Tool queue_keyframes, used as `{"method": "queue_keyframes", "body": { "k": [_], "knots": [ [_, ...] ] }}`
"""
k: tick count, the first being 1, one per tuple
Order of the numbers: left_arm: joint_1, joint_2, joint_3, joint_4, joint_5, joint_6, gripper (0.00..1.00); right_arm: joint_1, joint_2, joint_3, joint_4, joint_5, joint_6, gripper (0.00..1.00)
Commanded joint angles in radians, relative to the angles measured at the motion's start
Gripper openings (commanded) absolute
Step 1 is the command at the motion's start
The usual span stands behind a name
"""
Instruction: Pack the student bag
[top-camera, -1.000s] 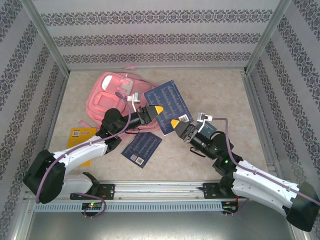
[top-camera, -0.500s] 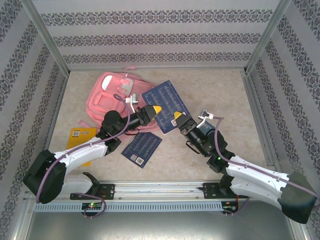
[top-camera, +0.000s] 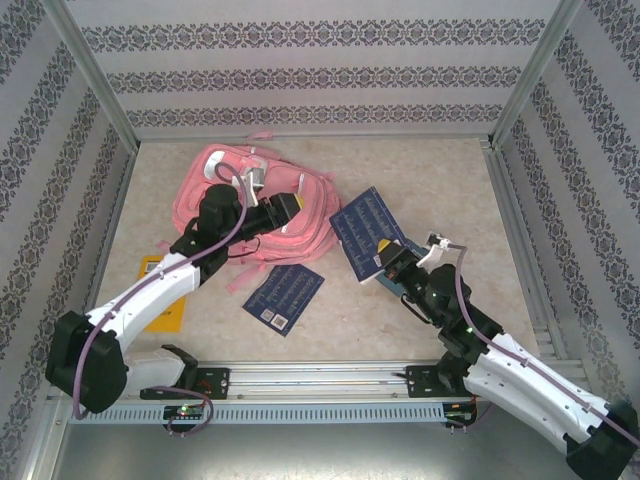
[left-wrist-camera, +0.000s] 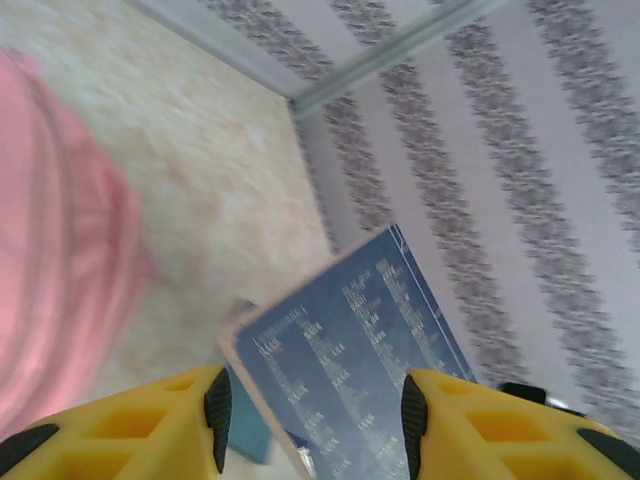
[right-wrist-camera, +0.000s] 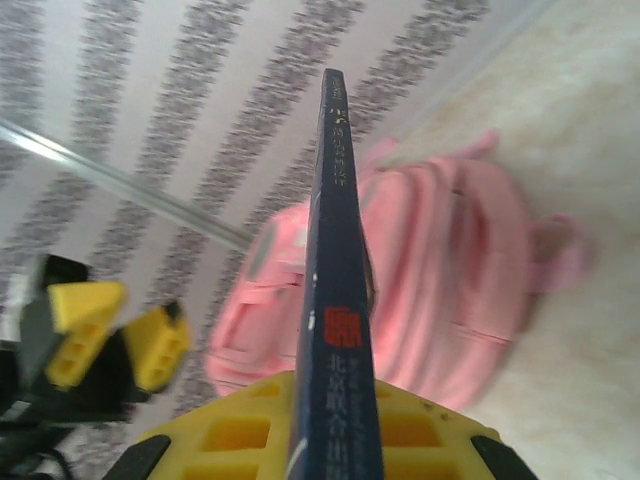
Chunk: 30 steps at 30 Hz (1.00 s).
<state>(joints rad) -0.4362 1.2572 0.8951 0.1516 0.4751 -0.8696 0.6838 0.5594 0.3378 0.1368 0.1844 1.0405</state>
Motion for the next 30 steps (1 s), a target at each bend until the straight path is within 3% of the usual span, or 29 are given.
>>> {"method": "queue_keyframes", "body": {
  "k": [1,5,13,22,25,29,30],
  "knots": [
    [0.018,0.086,0.104,-0.299,-0.081,0.229,0.51,-0.074,0.028,0.000,-0.140,-0.149,-0.019,0.00],
    [0.044,0.245,0.266,-0.411,-0.112,0.316,0.52,-0.128,0.096,0.000,-0.104,-0.282,-0.017,0.00],
    [0.086,0.535,0.536,-0.514,-0.115,0.407,0.50,-0.147,0.056,0.047,-0.122,-0.350,-0.095,0.00],
    [0.086,0.730,0.650,-0.504,0.022,0.400,0.39,-0.248,-0.030,0.039,-0.194,-0.445,-0.131,0.00],
    [0.085,0.756,0.662,-0.513,0.039,0.400,0.29,-0.279,-0.044,0.027,-0.197,-0.470,-0.126,0.00],
    [0.083,0.766,0.700,-0.568,0.049,0.427,0.02,-0.313,-0.049,0.034,-0.211,-0.489,-0.130,0.00],
    [0.083,0.761,0.711,-0.581,0.051,0.435,0.00,-0.320,-0.047,0.046,-0.227,-0.488,-0.139,0.00]
  ]
}}
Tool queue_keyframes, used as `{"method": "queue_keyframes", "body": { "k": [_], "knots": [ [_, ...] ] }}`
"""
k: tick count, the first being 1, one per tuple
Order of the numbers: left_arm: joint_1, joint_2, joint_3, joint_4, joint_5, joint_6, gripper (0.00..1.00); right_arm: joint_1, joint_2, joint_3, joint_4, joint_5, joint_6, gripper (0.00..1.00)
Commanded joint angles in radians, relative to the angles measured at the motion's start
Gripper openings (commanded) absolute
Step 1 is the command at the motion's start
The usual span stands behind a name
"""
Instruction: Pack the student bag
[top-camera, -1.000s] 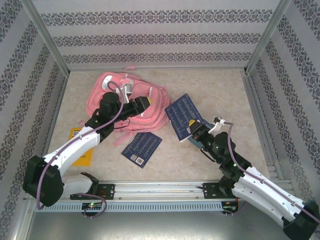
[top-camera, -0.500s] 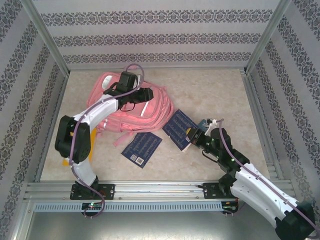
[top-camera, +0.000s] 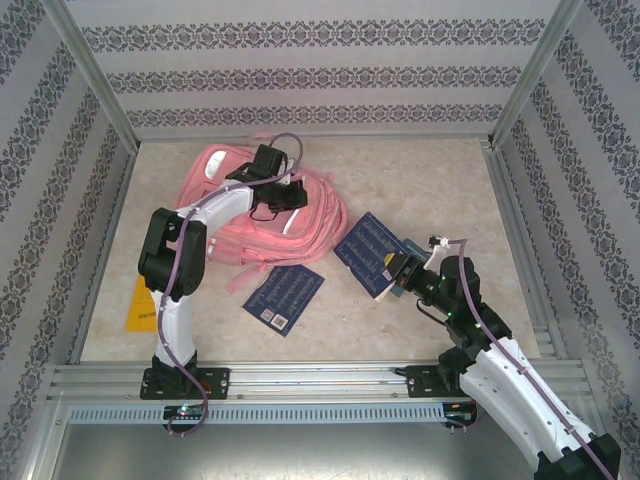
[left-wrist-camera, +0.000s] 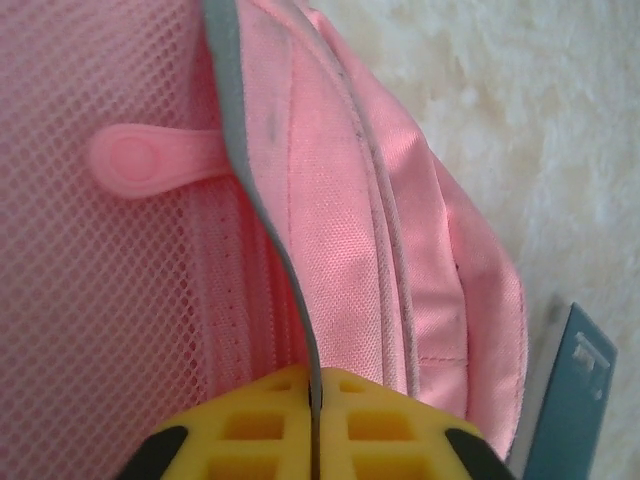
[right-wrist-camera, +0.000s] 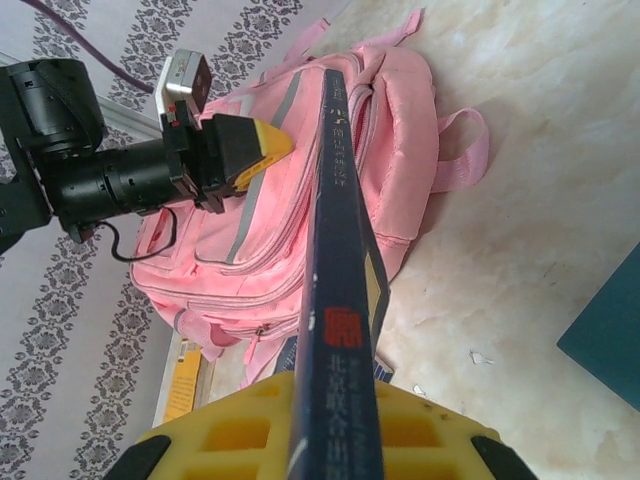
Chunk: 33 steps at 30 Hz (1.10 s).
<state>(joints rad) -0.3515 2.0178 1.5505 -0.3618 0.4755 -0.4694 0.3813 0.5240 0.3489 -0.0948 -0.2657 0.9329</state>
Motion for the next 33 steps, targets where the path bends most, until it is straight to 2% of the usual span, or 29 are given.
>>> {"method": "queue_keyframes", "body": {
  "k": [1,4,10,18,26,31,33],
  "knots": [
    [-0.006,-0.010,0.066,-0.079,0.051,0.042,0.00,-0.026,-0.006,0.052,-0.026,-0.029,-0.045,0.00],
    [-0.014,-0.046,0.107,-0.109,0.075,0.049,0.00,-0.047,0.010,0.107,-0.123,0.019,-0.075,0.00],
    [-0.020,-0.114,0.210,-0.201,0.177,0.066,0.00,-0.127,0.069,0.162,-0.113,-0.058,-0.078,0.00],
    [-0.025,-0.235,0.237,-0.235,0.254,0.056,0.00,-0.271,0.210,0.225,-0.074,-0.233,-0.033,0.00],
    [-0.080,-0.272,0.216,-0.274,0.328,0.064,0.00,-0.277,0.377,0.216,0.252,-0.390,0.167,0.00],
    [-0.100,-0.294,0.152,-0.301,0.305,0.086,0.00,-0.266,0.477,0.198,0.527,-0.471,0.321,0.00],
    [-0.101,-0.309,0.128,-0.323,0.246,0.098,0.20,-0.252,0.511,0.195,0.627,-0.495,0.384,0.00]
  ]
}}
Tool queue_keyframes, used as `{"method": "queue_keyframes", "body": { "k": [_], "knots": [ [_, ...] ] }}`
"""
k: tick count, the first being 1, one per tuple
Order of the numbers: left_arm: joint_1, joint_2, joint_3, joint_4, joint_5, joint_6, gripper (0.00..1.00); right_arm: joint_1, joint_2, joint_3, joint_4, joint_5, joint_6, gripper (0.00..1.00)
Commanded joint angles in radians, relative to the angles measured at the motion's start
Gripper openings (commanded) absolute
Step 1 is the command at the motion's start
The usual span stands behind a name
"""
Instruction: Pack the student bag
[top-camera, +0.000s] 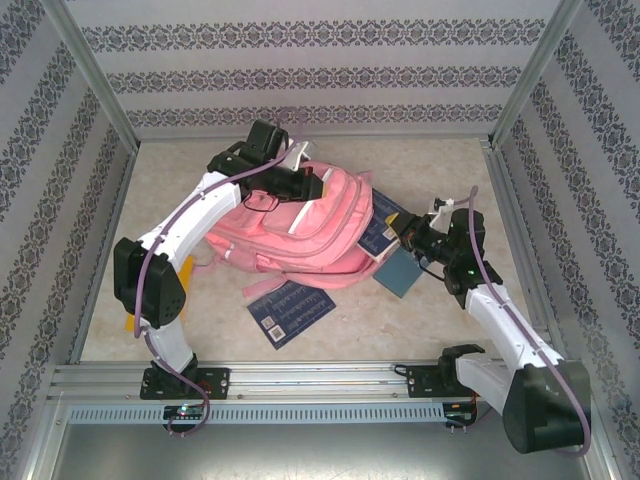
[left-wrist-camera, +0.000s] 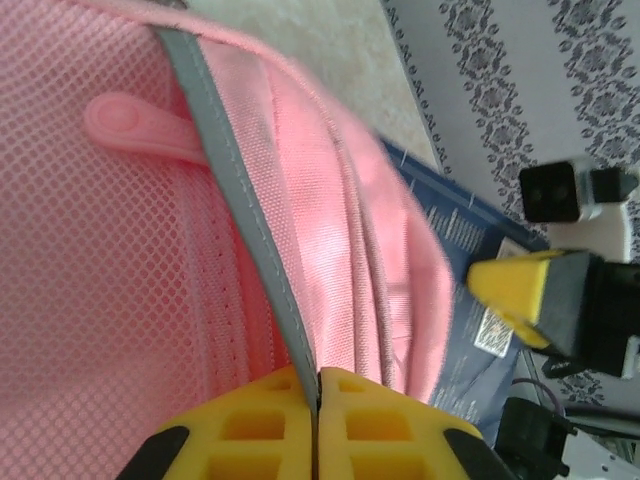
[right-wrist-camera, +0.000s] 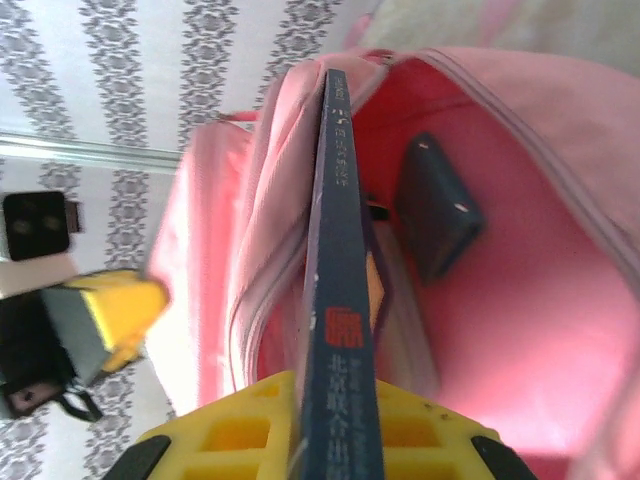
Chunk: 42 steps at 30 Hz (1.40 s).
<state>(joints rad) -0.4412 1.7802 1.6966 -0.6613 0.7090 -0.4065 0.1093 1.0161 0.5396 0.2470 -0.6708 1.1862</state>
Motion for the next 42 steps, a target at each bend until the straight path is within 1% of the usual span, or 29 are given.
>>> {"method": "queue_keyframes", "body": {
  "k": [1,2,3,4,7,11,12,16,19,21,24,27,30,31,32,36,37,39,42],
  "knots": [
    [-0.013,-0.080,-0.027,-0.034,-0.014,0.039,0.29,0.027,0.025,0.002,0.320,-0.092,0.151,0.00],
    [-0.013,-0.094,-0.035,-0.045,-0.055,0.043,0.37,0.040,0.033,0.006,0.344,-0.093,0.167,0.00],
    [-0.016,-0.115,-0.046,-0.048,-0.108,0.048,0.41,0.053,0.039,0.012,0.355,-0.092,0.175,0.00],
    [-0.021,-0.136,-0.056,-0.043,-0.142,0.052,0.44,0.066,0.041,0.018,0.360,-0.089,0.179,0.00],
    [-0.047,-0.184,-0.049,-0.055,-0.227,0.067,0.50,0.106,0.054,0.031,0.374,-0.073,0.195,0.00],
    [-0.138,-0.179,0.046,-0.159,-0.376,0.138,0.55,0.141,0.058,0.029,0.379,-0.043,0.199,0.00],
    [-0.162,-0.171,0.067,-0.174,-0.408,0.150,0.58,0.149,0.057,0.028,0.376,-0.038,0.195,0.00],
    [-0.249,-0.124,0.115,-0.207,-0.485,0.165,0.61,0.164,0.058,0.028,0.368,-0.030,0.191,0.00],
    [-0.303,-0.074,0.149,-0.236,-0.583,0.172,0.61,0.168,0.056,0.026,0.363,-0.025,0.194,0.00],
    [-0.324,-0.039,0.174,-0.263,-0.652,0.165,0.61,0.171,0.050,0.025,0.361,-0.023,0.194,0.00],
    [-0.347,0.008,0.203,-0.292,-0.721,0.161,0.60,0.173,0.040,0.023,0.355,-0.019,0.196,0.00],
    [-0.362,0.029,0.203,-0.288,-0.779,0.158,0.59,0.172,0.028,0.018,0.353,-0.014,0.196,0.00],
    [-0.376,0.043,0.193,-0.266,-0.804,0.160,0.55,0.173,0.023,0.010,0.353,-0.007,0.200,0.00],
    [-0.379,0.048,0.191,-0.265,-0.807,0.159,0.53,0.172,0.021,0.007,0.356,-0.005,0.202,0.00],
    [-0.381,0.053,0.191,-0.264,-0.807,0.158,0.47,0.173,0.020,0.005,0.357,-0.003,0.203,0.00],
    [-0.386,0.056,0.176,-0.243,-0.761,0.164,0.03,0.174,0.014,-0.003,0.355,0.005,0.195,0.00],
    [-0.385,0.051,0.175,-0.235,-0.741,0.170,0.00,0.173,0.013,-0.006,0.349,0.008,0.189,0.00],
    [-0.383,0.036,0.176,-0.228,-0.716,0.182,0.00,0.171,0.002,-0.015,0.327,0.023,0.165,0.00],
    [-0.372,-0.011,0.184,-0.209,-0.679,0.204,0.00,0.176,-0.027,-0.023,0.232,0.050,0.090,0.00]
  ]
}}
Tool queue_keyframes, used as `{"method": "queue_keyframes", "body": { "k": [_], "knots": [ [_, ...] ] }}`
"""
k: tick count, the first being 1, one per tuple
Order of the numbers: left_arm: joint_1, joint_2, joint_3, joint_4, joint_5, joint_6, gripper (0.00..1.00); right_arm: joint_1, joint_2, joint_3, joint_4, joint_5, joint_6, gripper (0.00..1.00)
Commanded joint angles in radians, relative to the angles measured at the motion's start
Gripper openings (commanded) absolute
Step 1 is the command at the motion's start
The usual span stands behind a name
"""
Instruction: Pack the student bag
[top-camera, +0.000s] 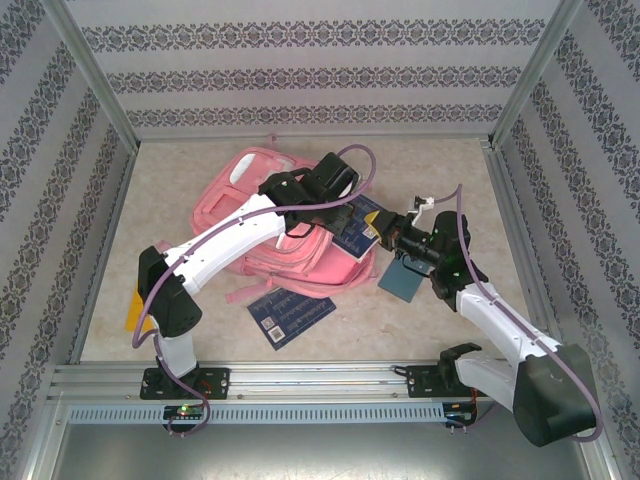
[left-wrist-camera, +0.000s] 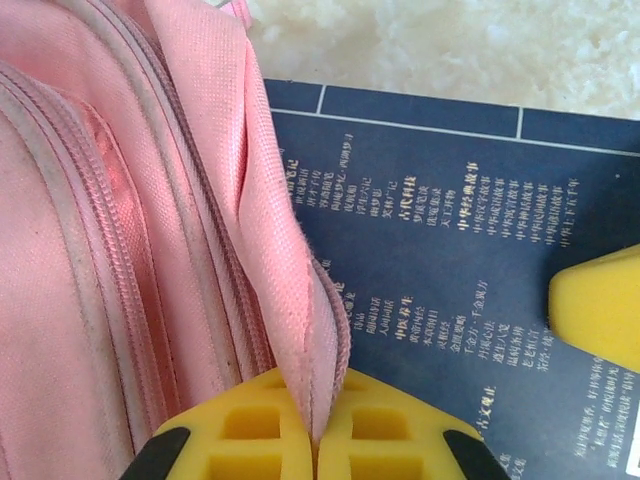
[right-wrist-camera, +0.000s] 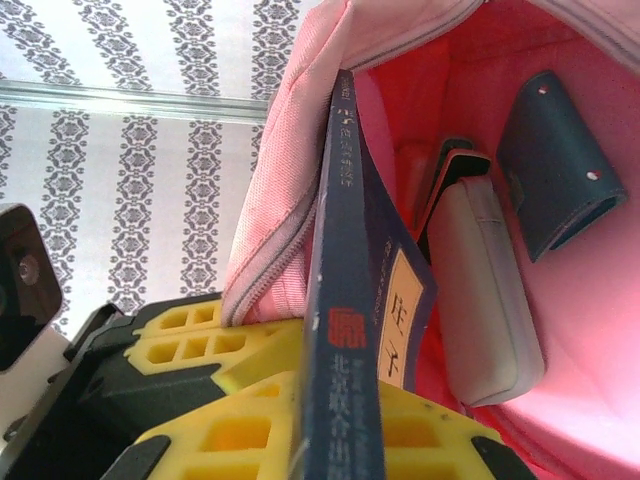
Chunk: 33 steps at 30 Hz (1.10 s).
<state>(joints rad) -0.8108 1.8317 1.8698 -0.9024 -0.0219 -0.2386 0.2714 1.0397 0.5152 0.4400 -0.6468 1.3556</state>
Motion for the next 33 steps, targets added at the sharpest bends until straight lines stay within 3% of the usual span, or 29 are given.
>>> {"method": "queue_keyframes", "body": {
  "k": [1,5,12,20,27,33],
  "knots": [
    [0.008,-0.077,0.020,0.030,0.075,0.046,0.00,0.015,-0.061,-0.005,0.003,0.038,-0.106,0.00],
    [0.055,-0.095,0.098,-0.024,0.148,0.073,0.00,0.020,-0.078,-0.047,-0.041,0.058,-0.168,0.00],
    [0.112,-0.113,0.229,-0.109,0.175,0.115,0.00,0.066,-0.076,-0.077,-0.172,0.132,-0.311,0.00],
    [0.170,-0.172,0.236,-0.111,0.205,0.129,0.00,0.172,-0.085,-0.048,-0.313,0.259,-0.441,0.00],
    [0.248,-0.251,0.186,-0.065,0.274,0.128,0.00,0.184,-0.085,-0.006,-0.348,0.257,-0.475,0.00],
    [0.304,-0.272,0.153,-0.055,0.380,0.120,0.00,0.183,-0.096,0.050,-0.327,0.207,-0.386,0.00]
  ]
}}
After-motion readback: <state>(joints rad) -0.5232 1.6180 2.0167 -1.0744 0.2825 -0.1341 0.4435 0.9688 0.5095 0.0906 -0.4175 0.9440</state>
